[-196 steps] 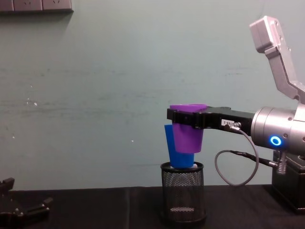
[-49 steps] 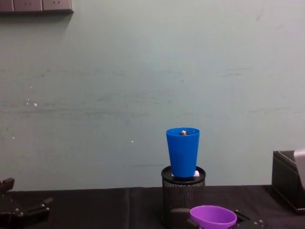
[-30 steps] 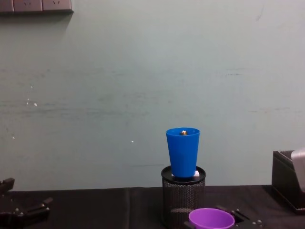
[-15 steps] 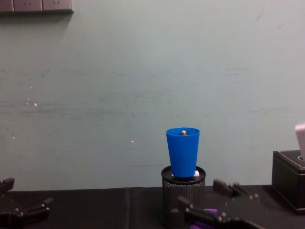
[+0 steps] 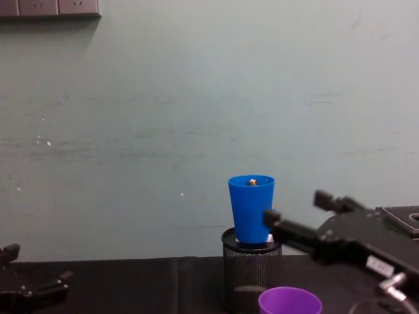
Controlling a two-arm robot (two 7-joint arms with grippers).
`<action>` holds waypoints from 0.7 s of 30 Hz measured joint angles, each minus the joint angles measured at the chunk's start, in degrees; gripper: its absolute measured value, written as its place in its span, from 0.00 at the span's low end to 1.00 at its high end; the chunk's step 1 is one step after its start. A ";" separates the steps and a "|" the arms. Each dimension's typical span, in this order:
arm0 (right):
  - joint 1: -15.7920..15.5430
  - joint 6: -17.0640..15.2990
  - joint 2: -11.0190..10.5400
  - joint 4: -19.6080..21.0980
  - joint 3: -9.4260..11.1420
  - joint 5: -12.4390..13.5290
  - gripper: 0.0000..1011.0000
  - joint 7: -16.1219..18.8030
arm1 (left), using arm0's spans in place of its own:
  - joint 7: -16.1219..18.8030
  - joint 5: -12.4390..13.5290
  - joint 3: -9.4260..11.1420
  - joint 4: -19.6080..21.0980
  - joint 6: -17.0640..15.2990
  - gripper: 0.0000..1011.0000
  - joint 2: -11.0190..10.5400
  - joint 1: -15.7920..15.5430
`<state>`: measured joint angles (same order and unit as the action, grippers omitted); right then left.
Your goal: Pick up one cup with a gripper and tap it against the other cup.
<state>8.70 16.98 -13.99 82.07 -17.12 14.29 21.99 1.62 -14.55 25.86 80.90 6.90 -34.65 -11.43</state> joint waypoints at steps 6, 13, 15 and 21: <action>-2.90 -0.09 1.69 2.43 4.60 -0.13 0.99 -6.66 | 0.00 0.00 0.00 0.00 0.00 0.99 0.00 0.00; -4.97 -3.20 4.19 3.39 8.14 -3.35 0.99 -14.49 | 0.00 0.00 0.00 0.00 0.00 0.99 0.00 0.00; -5.25 -5.34 4.97 3.39 8.89 -4.31 0.99 -16.45 | 0.00 0.00 0.00 0.00 0.00 0.99 0.00 0.00; -5.48 -9.72 6.65 2.92 10.15 -5.99 0.99 -19.55 | 0.00 0.00 0.00 0.00 0.00 0.99 0.00 0.00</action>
<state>3.22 7.26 -7.35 84.99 -6.97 8.30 2.44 1.62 -14.55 25.86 80.90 6.91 -34.65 -11.43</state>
